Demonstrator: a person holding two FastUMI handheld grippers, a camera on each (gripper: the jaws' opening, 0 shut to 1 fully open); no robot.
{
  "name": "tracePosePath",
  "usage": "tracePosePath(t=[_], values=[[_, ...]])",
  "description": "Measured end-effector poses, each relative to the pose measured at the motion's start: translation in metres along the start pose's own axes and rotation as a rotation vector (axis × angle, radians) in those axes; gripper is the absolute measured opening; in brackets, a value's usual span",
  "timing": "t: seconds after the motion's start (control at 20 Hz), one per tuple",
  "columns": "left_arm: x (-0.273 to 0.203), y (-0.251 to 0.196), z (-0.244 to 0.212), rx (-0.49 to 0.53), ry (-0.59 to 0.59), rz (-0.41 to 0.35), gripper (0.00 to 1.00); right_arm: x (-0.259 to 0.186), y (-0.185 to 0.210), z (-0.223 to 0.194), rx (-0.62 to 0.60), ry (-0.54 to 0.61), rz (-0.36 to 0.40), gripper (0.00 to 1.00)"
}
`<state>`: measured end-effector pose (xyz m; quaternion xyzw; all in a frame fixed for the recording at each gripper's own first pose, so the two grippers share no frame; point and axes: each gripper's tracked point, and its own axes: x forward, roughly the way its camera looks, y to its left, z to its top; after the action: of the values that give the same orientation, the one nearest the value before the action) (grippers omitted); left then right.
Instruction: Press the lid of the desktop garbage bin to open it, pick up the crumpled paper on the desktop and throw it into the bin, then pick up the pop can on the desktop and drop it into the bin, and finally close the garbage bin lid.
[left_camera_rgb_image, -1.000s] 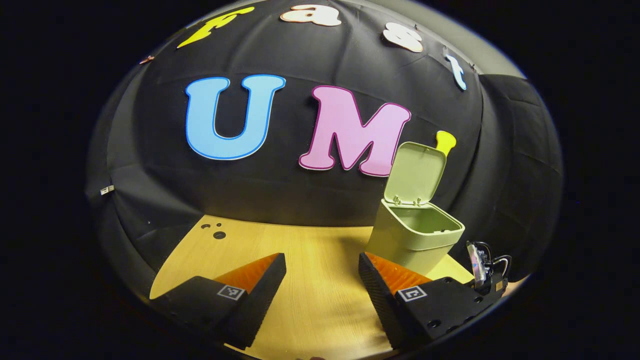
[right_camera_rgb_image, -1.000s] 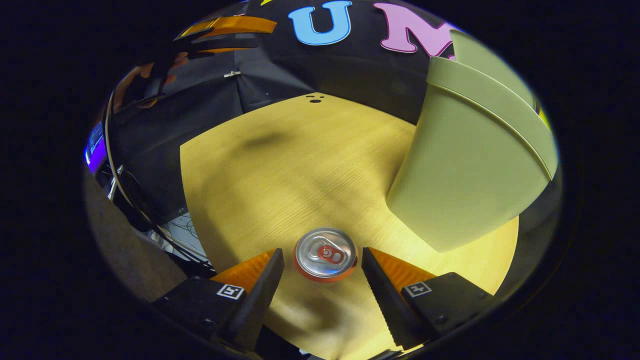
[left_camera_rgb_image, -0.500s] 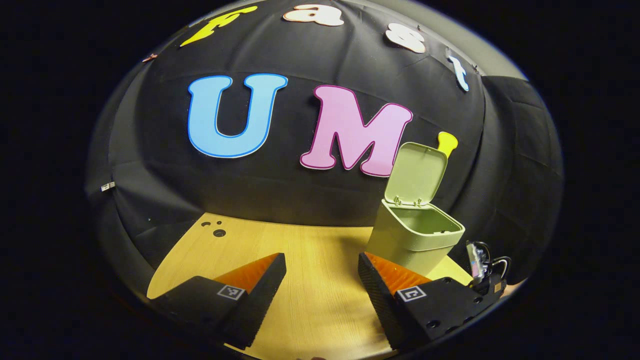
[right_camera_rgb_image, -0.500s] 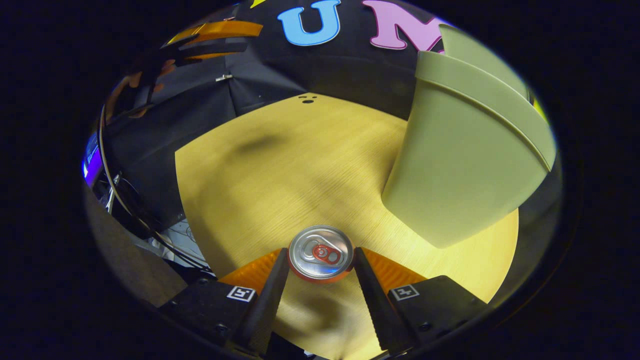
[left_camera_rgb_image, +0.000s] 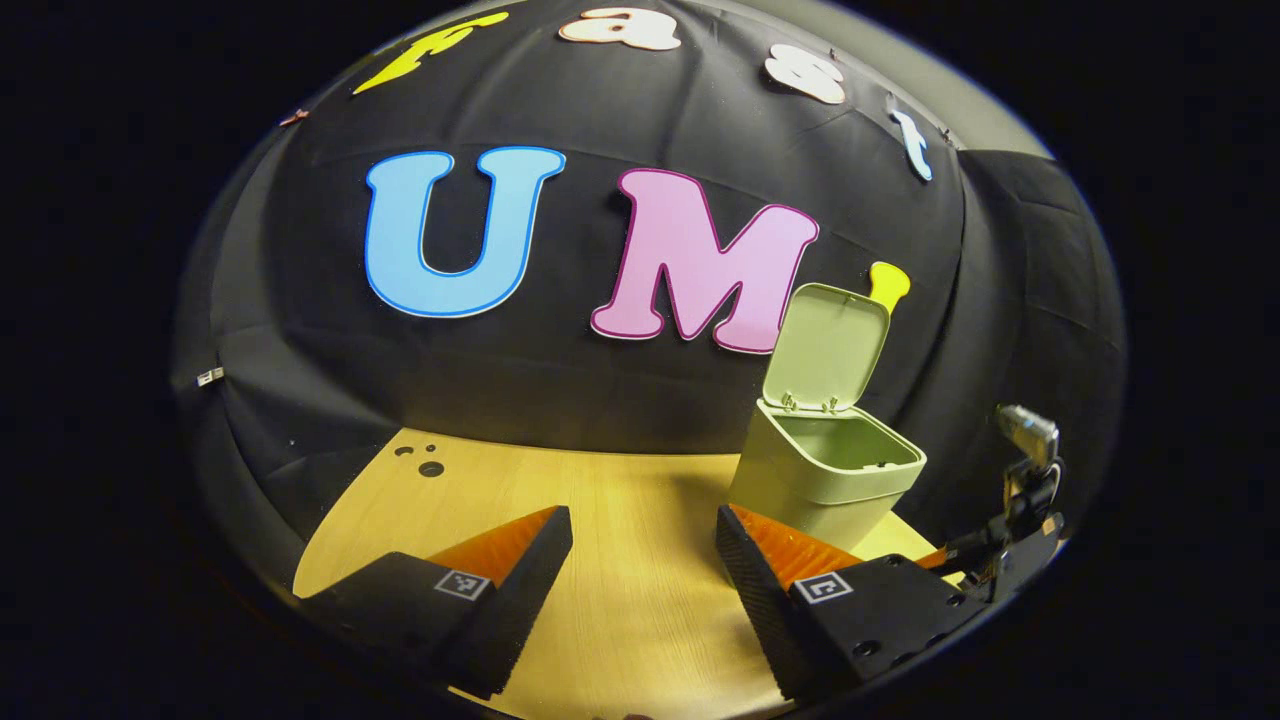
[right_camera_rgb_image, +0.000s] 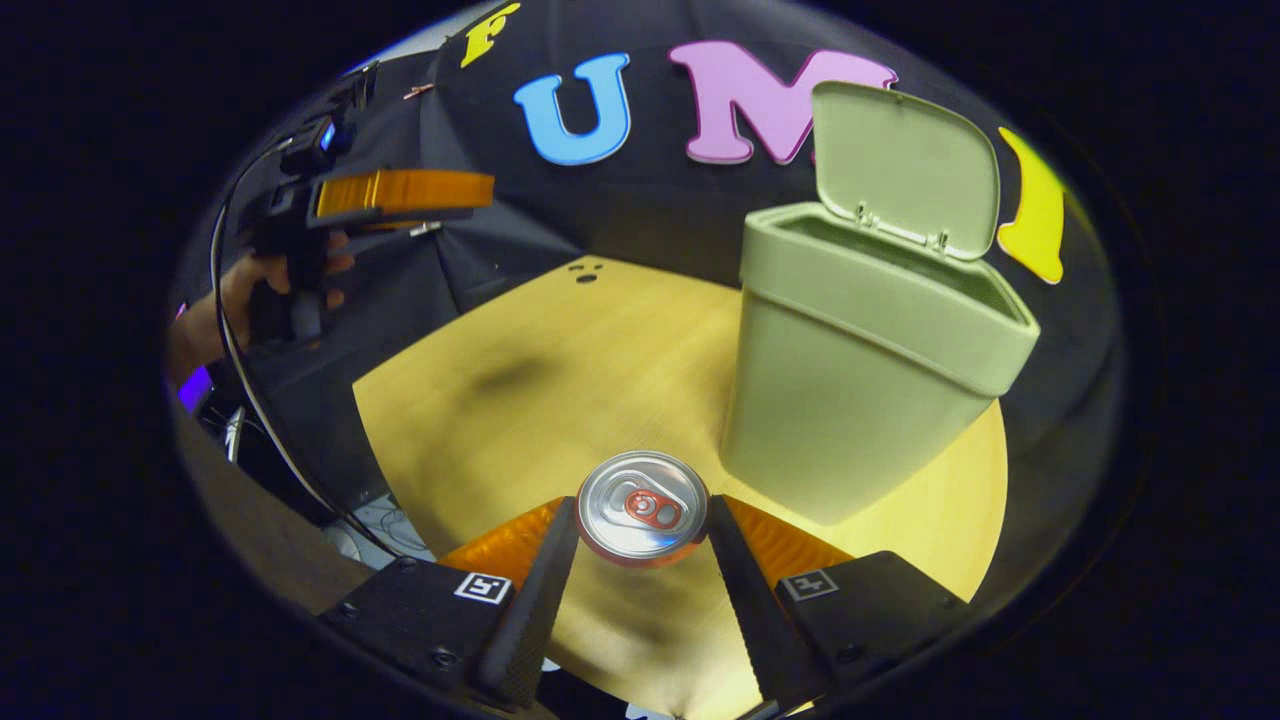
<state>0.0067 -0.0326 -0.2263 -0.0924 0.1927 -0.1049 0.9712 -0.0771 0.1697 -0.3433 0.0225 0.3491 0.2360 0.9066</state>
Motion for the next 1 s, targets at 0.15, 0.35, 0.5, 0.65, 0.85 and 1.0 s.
tracePosePath(t=[0.15, 0.35, 0.5, 0.65, 0.85, 1.0], values=[[0.006, -0.006, 0.001, 0.006, 0.002, -0.016, 0.95, -0.02, -0.005, 0.048, 0.019, -0.103, -0.019, 0.82], [0.01, -0.011, 0.002, 0.013, 0.004, -0.031, 0.94, -0.037, -0.015, 0.117, 0.021, -0.264, -0.073, 0.82], [0.012, -0.012, 0.002, 0.023, 0.004, -0.035, 0.94, -0.047, -0.022, 0.149, 0.043, -0.345, -0.084, 0.81], [0.011, -0.011, 0.003, 0.025, 0.002, -0.036, 0.94, -0.056, -0.033, 0.166, 0.083, -0.407, -0.097, 0.82], [0.009, -0.006, 0.001, 0.013, 0.005, -0.027, 0.94, -0.065, -0.069, 0.186, 0.097, -0.464, -0.173, 0.82], [0.007, -0.003, 0.0, 0.003, 0.004, -0.022, 0.94, -0.066, -0.102, 0.191, 0.085, -0.46, -0.258, 0.82]])
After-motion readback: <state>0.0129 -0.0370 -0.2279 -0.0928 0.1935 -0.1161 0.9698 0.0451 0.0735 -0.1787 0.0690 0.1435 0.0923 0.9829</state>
